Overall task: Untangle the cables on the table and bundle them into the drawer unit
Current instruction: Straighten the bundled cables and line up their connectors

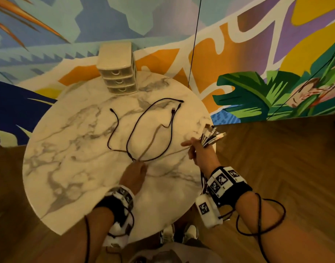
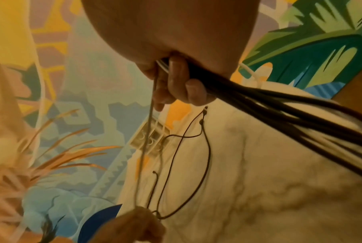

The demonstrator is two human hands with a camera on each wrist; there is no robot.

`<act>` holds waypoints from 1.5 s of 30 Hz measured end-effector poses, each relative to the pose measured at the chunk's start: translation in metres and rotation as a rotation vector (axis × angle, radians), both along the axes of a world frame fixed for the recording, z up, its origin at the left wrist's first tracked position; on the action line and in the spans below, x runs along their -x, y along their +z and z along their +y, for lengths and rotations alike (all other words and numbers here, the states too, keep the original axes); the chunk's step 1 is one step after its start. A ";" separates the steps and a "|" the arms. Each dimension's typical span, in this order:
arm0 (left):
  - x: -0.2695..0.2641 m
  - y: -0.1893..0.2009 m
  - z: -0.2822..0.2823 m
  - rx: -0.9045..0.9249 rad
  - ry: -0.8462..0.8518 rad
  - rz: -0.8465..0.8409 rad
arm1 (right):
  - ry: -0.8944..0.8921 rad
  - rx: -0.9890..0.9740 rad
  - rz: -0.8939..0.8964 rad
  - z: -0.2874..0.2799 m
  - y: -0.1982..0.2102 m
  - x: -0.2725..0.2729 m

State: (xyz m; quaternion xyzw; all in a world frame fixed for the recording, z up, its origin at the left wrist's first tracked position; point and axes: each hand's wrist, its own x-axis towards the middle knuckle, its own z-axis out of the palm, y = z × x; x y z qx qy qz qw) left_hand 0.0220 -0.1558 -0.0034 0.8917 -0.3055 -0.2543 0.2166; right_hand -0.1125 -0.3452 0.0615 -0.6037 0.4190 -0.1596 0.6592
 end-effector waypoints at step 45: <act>0.022 0.028 -0.002 -0.452 -0.533 0.416 | -0.319 -0.114 -0.148 -0.017 0.041 0.043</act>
